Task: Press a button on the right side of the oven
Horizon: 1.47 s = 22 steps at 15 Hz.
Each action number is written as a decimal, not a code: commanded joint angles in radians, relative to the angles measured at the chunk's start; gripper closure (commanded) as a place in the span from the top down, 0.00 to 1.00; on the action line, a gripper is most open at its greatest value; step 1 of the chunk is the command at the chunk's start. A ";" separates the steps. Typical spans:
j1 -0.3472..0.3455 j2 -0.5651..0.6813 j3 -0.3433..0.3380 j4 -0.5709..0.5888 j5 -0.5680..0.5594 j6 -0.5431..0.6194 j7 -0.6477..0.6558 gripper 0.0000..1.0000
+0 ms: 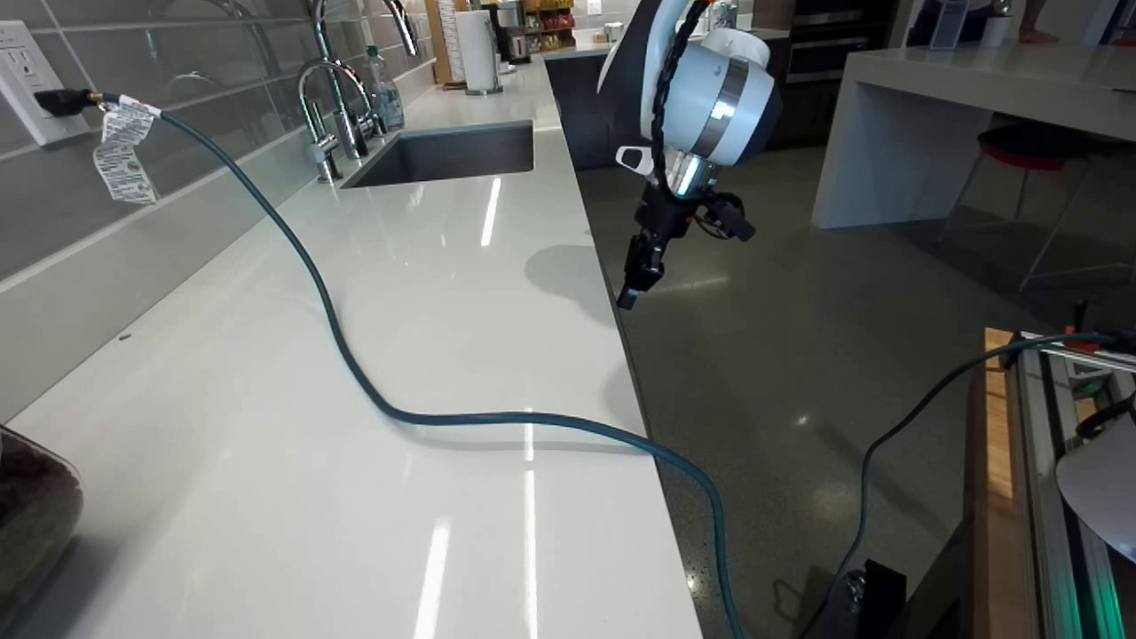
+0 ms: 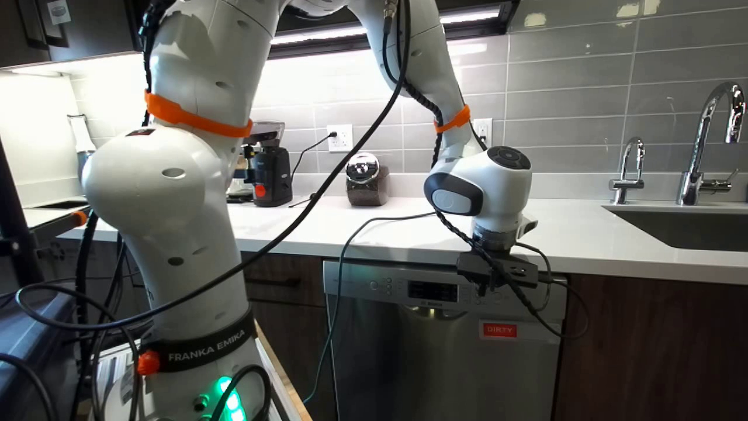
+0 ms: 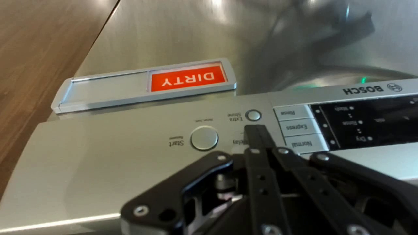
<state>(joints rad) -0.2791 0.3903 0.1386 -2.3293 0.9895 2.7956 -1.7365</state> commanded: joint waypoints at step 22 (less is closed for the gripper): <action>0.142 -0.078 -0.126 -0.107 -0.250 0.082 0.219 0.38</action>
<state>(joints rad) -0.1838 0.3447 0.0523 -2.3942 0.8034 2.8540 -1.5943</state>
